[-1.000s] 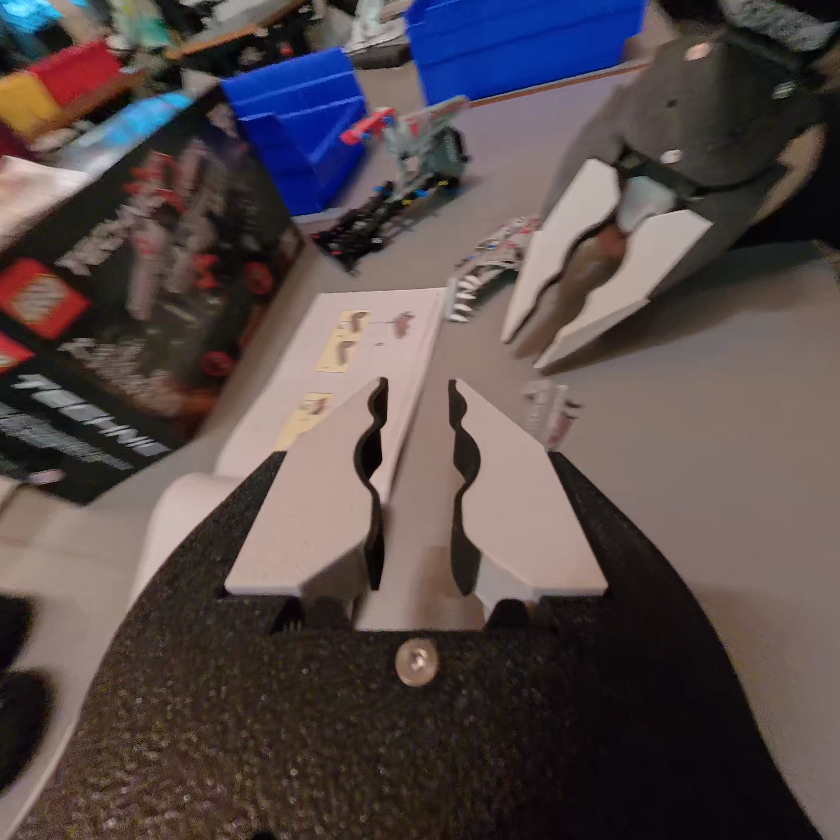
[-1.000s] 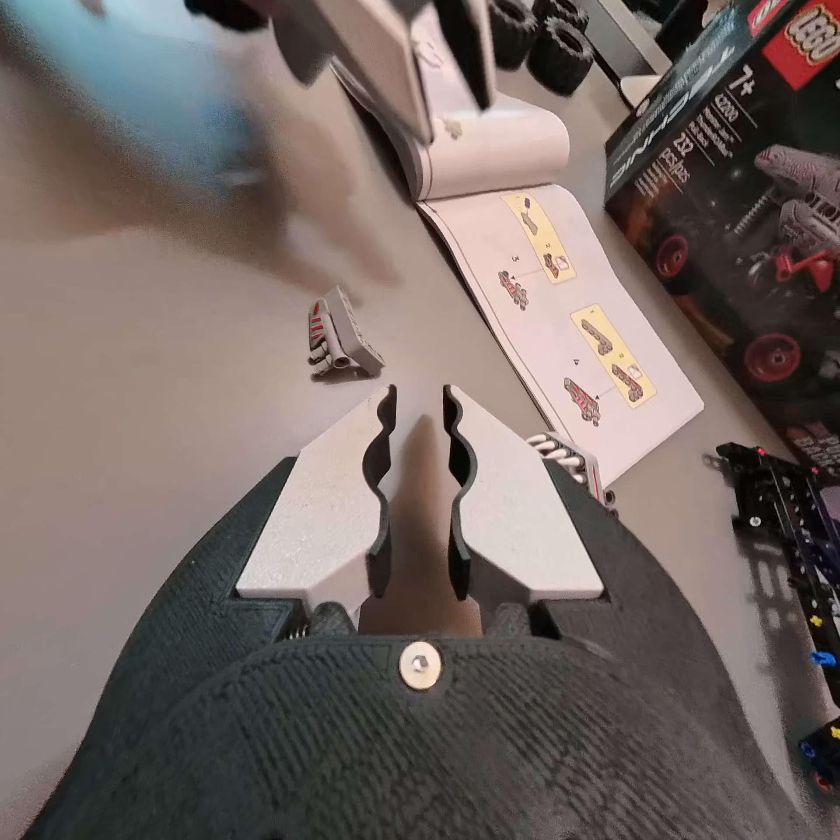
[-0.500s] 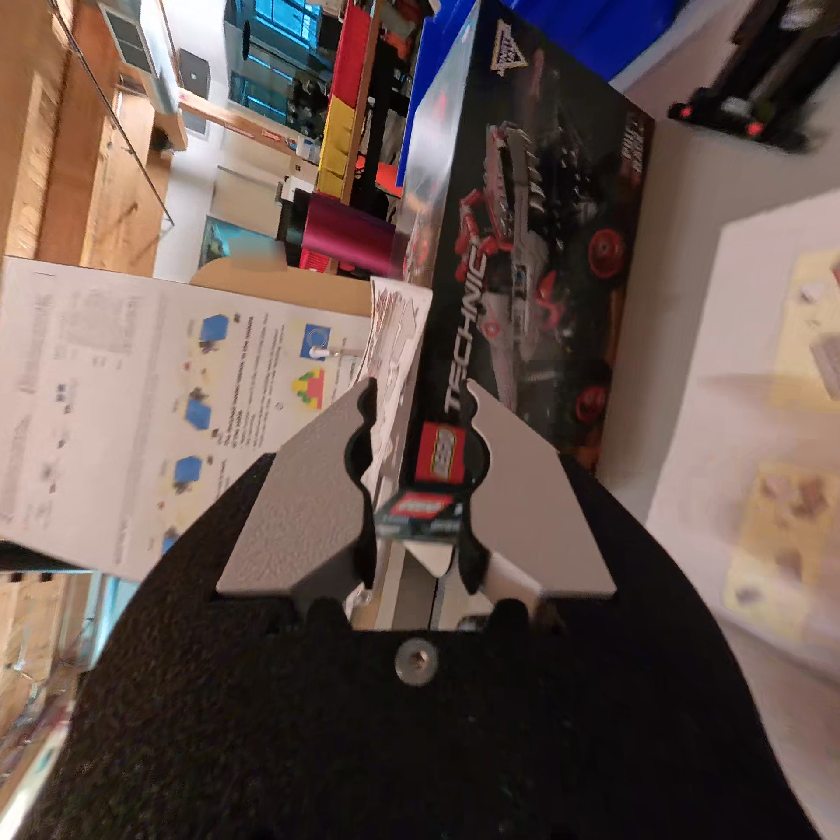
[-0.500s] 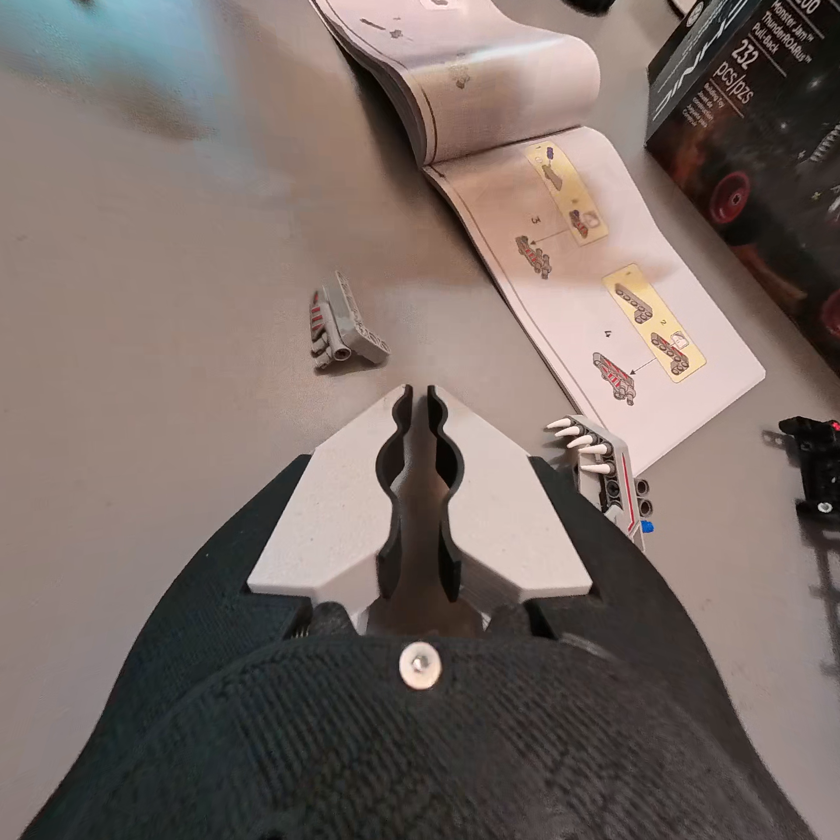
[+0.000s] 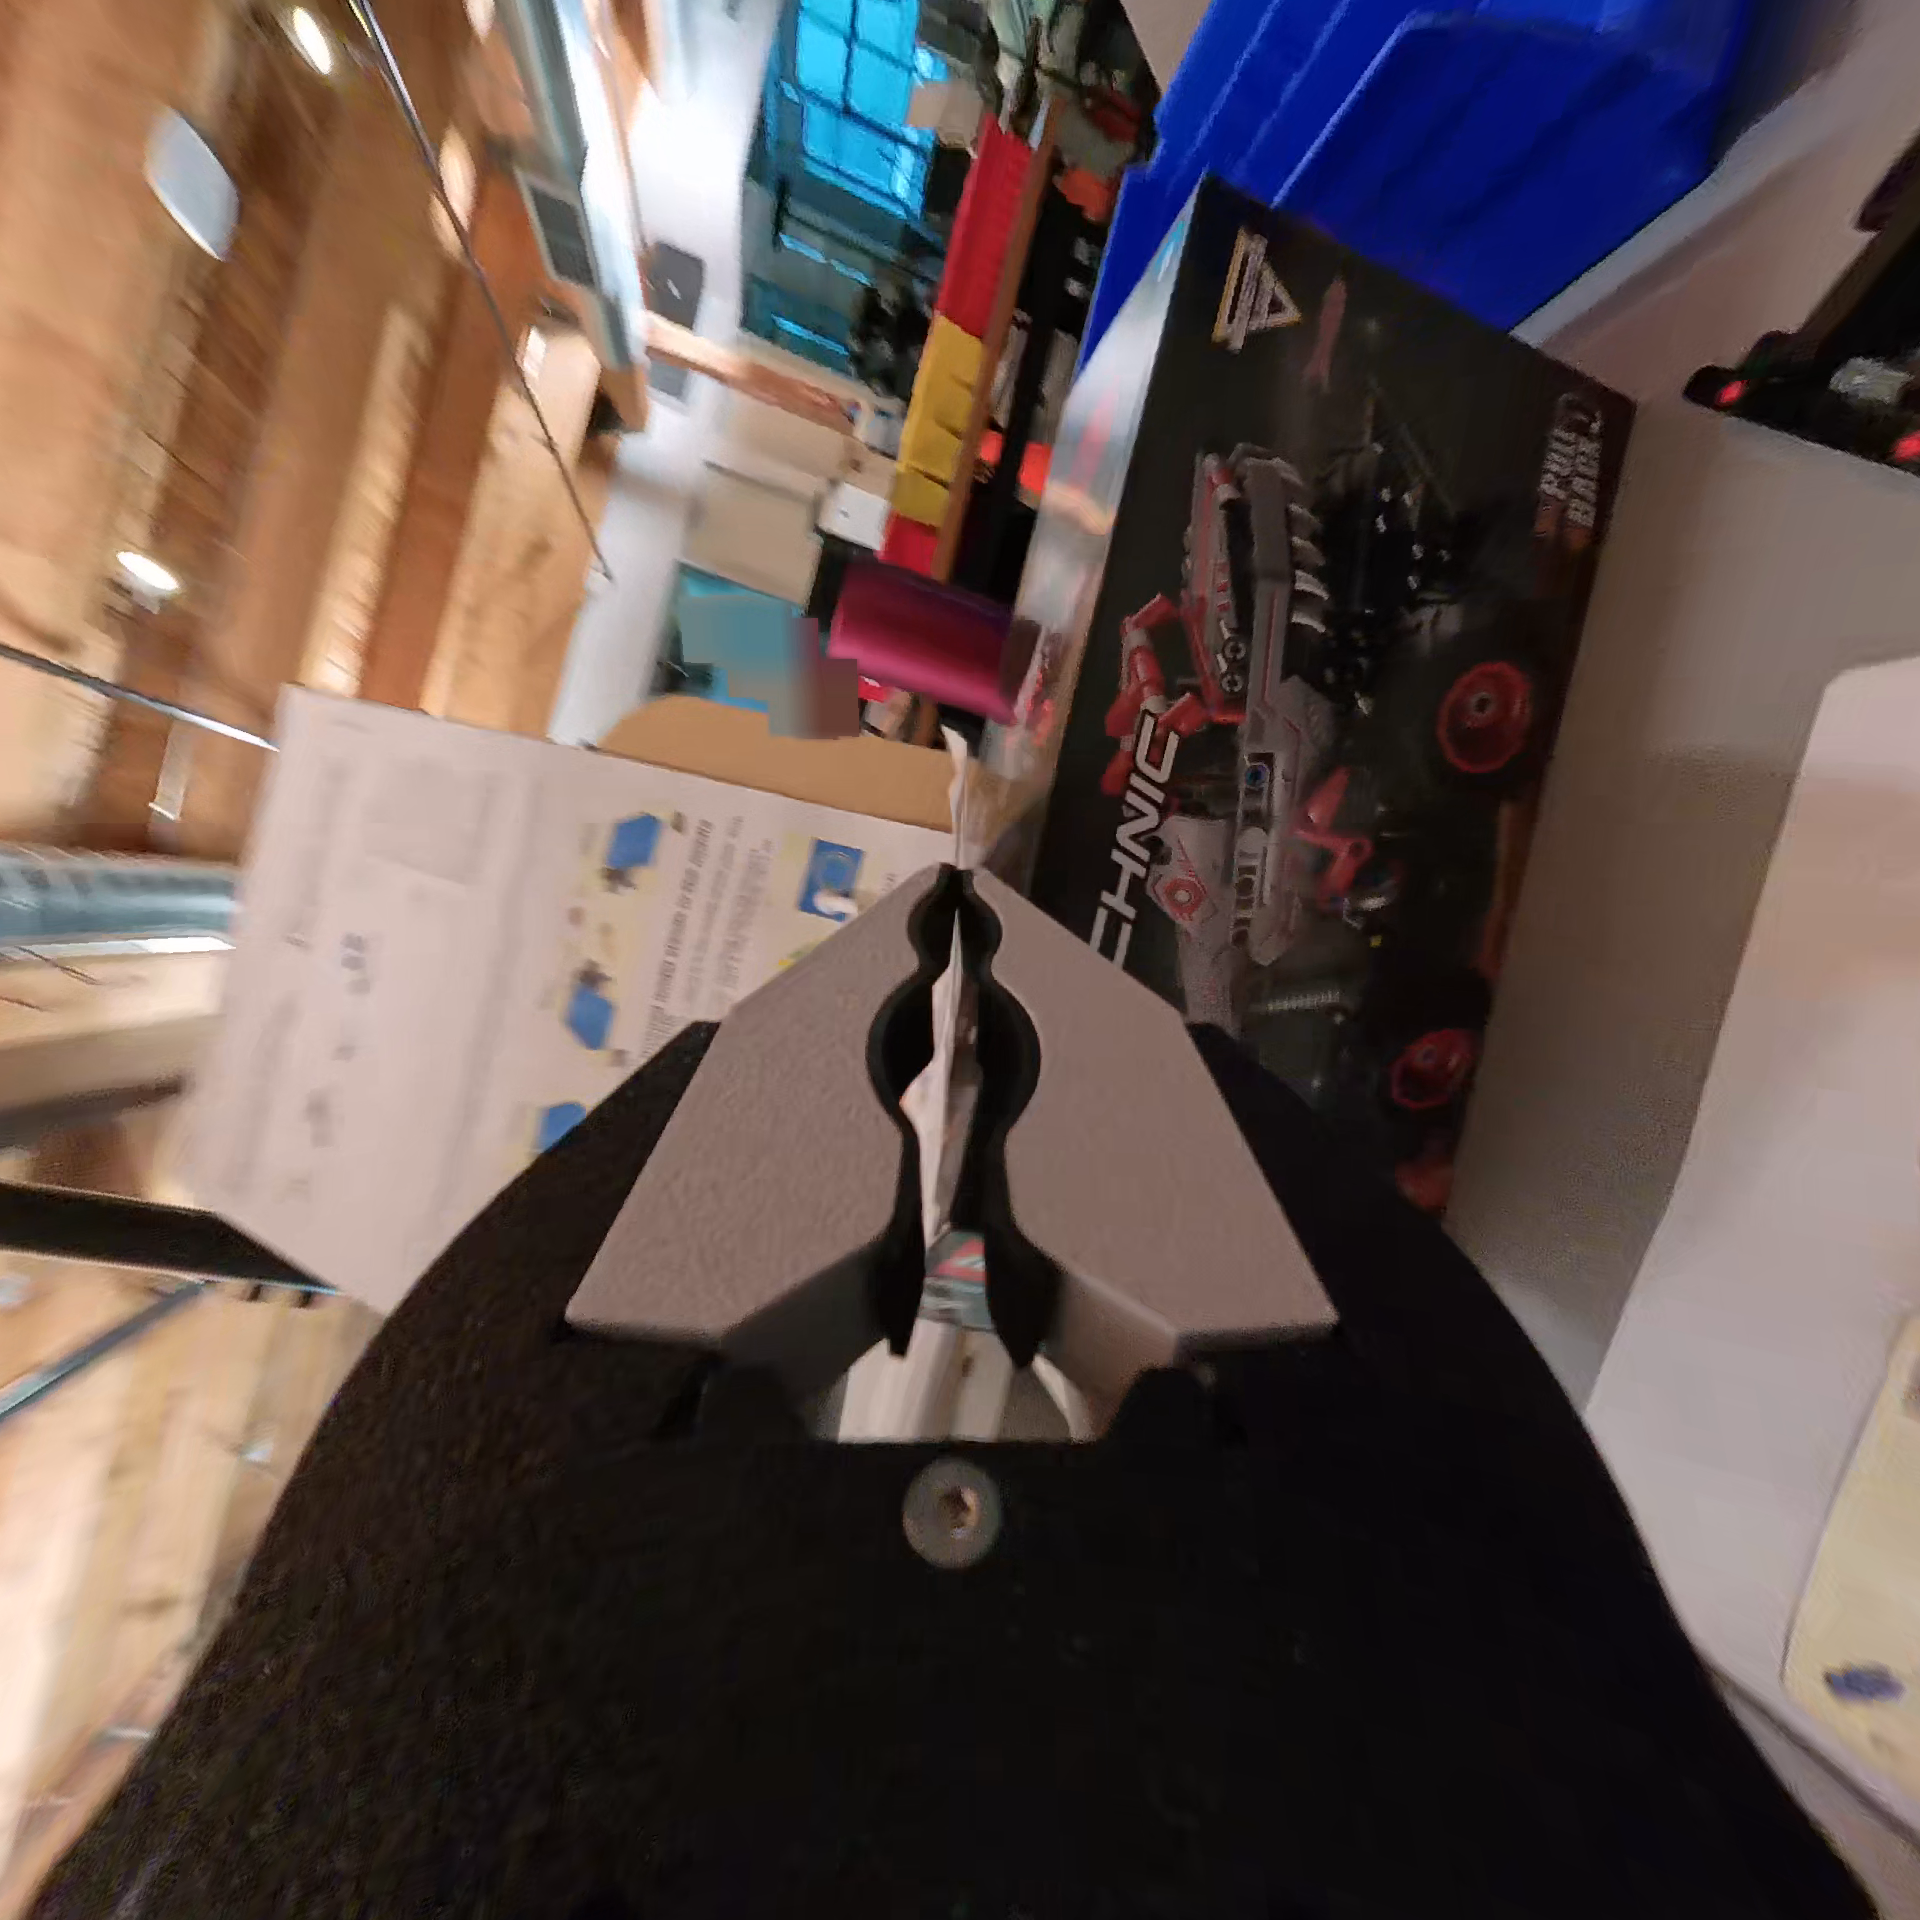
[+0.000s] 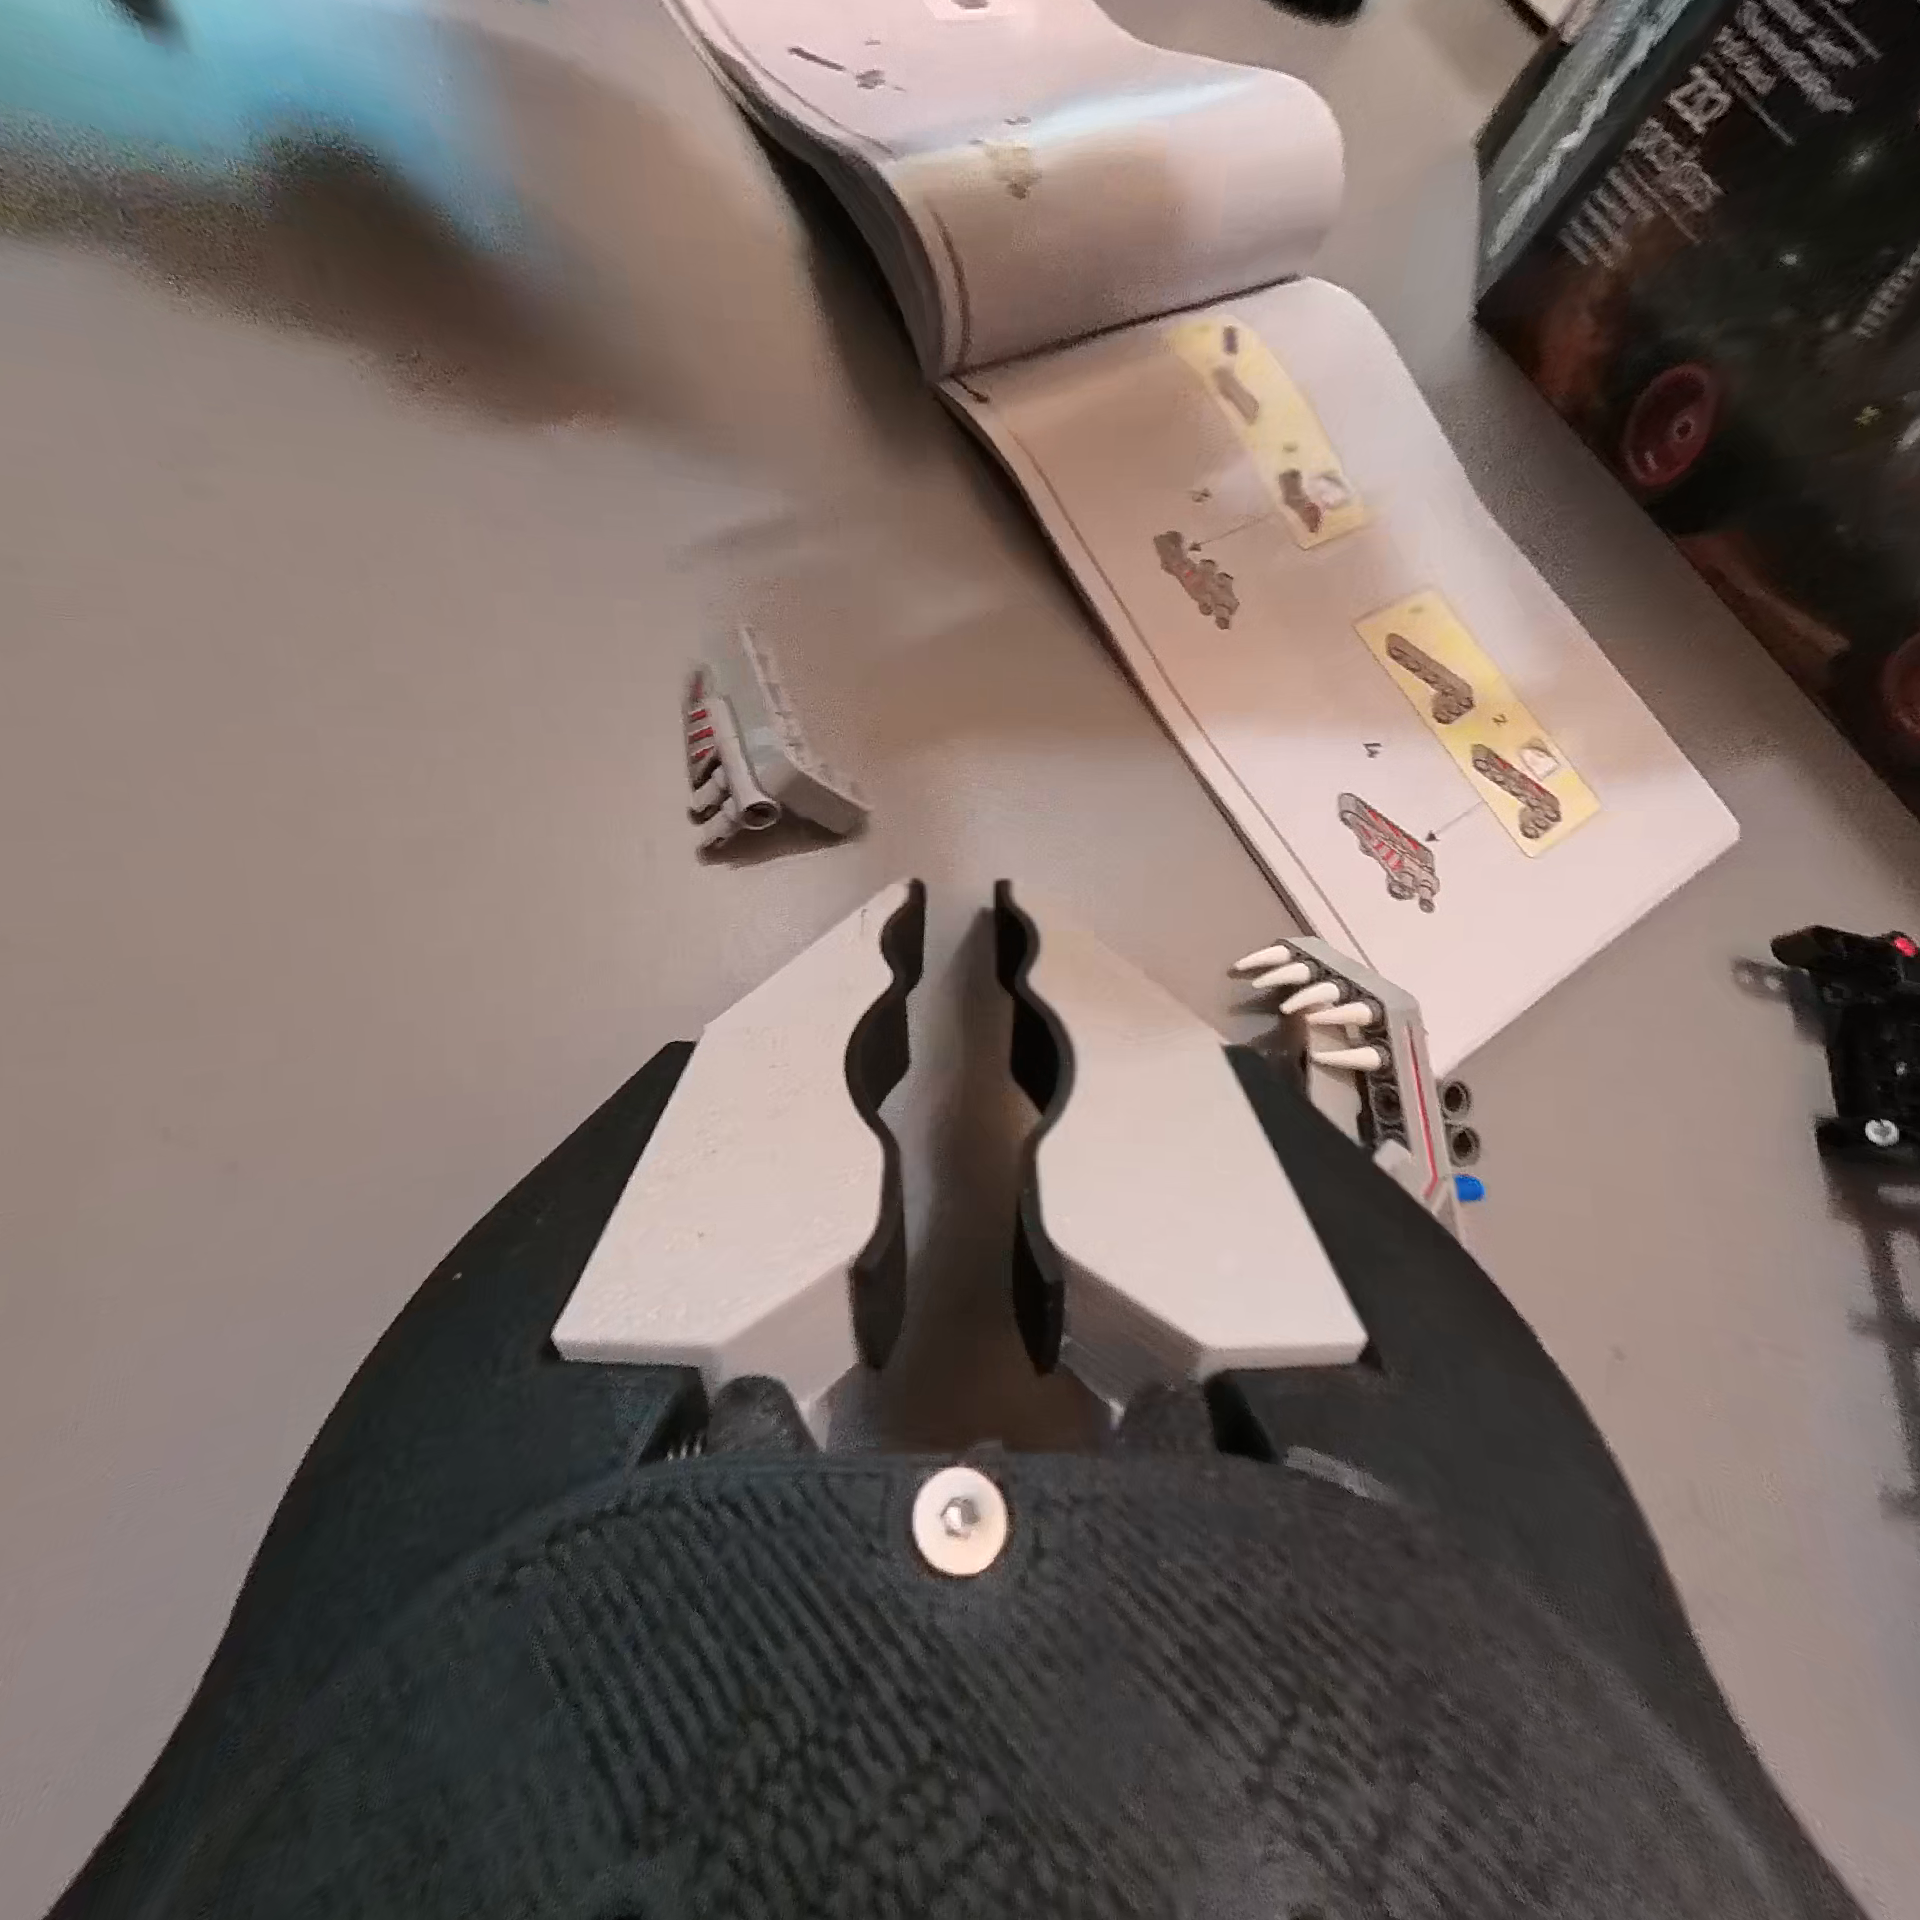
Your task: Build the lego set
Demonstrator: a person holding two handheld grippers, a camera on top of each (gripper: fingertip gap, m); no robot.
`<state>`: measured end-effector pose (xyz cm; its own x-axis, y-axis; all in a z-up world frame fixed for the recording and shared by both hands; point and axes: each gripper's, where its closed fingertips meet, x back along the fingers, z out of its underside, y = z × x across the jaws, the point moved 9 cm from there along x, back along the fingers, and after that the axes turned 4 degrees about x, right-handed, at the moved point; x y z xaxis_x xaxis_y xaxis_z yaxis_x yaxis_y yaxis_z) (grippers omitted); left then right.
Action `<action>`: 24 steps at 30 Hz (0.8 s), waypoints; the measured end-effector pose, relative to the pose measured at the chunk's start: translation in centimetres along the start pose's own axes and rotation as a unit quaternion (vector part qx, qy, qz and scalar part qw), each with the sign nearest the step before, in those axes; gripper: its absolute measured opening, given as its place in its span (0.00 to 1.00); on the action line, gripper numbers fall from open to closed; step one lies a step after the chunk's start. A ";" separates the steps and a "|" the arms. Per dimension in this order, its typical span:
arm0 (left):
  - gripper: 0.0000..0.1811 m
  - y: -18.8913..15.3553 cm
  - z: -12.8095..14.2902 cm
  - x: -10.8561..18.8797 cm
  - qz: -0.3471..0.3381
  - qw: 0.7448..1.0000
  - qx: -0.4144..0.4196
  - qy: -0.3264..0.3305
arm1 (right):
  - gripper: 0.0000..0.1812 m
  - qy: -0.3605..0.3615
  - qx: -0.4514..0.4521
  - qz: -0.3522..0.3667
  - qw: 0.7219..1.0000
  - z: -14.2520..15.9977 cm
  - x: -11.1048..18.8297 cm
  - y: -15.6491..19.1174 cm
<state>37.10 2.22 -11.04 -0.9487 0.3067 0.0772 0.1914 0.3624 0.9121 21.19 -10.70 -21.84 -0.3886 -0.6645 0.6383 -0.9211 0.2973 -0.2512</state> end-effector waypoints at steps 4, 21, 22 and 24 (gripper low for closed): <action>0.00 -1.2 -1.5 6.0 -0.013 0.996 -0.067 -0.059 | 0.30 -0.047 -0.106 0.008 0.993 -0.1 1.1 -1.0; 0.00 -8.6 -1.3 21.8 -0.155 0.894 -0.335 -0.253 | 0.09 -0.434 -0.507 -0.276 0.692 -4.5 2.6 1.3; 0.00 -8.8 -1.2 22.1 -0.152 0.893 -0.337 -0.256 | 0.02 -0.441 -0.496 -0.271 0.697 -4.5 2.8 1.5; 0.00 -9.0 -1.0 22.4 -0.137 0.898 -0.330 -0.256 | 0.00 -0.440 -0.474 -0.260 0.717 -4.4 2.9 1.7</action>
<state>13.93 4.98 -17.13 -0.6646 0.7118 -0.2273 -0.3831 -0.0634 0.9215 18.62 -9.15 -17.19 -0.2463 -0.9058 -0.3446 -0.6791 -0.0923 0.7282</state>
